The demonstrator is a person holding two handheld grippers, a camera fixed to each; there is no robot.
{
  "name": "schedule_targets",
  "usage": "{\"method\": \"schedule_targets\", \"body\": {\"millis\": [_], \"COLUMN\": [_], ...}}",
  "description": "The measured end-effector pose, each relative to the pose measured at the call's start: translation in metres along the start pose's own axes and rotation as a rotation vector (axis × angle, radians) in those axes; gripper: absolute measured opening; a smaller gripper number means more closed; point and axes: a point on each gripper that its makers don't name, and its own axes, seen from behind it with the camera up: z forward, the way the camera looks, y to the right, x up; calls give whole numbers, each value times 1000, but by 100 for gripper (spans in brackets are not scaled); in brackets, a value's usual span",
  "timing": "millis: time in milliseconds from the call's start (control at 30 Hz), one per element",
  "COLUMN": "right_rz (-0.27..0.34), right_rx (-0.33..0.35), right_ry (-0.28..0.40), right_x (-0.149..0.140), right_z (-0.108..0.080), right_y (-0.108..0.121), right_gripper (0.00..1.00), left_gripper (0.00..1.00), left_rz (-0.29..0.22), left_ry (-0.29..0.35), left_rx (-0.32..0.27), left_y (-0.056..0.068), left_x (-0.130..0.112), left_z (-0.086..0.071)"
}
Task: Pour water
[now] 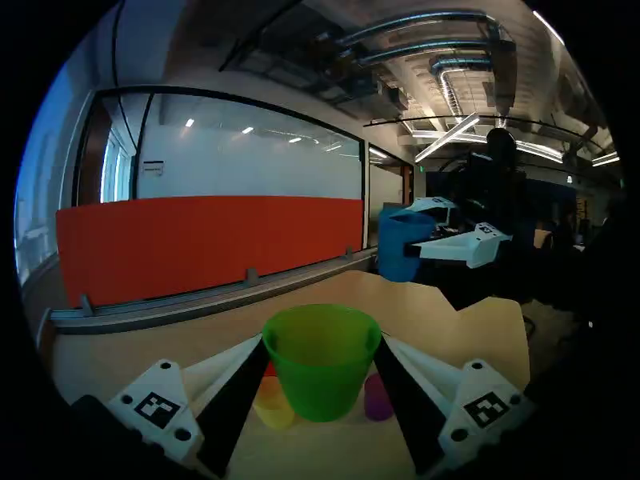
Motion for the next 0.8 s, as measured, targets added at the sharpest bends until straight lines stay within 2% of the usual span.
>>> {"method": "schedule_targets", "body": {"millis": [467, 800], "right_rz": [-131, -259], "right_rx": [24, 23], "right_ry": [14, 23], "right_x": [20, 35], "right_z": [23, 37], "right_y": [-2, 0], "right_gripper": [89, 89], "left_gripper": [88, 88], "left_rz": [9, 18], "left_ry": [-1, -1], "left_rx": [-15, -27], "left_y": [7, 14], "left_x": [0, 1], "left_z": [2, 4]}}
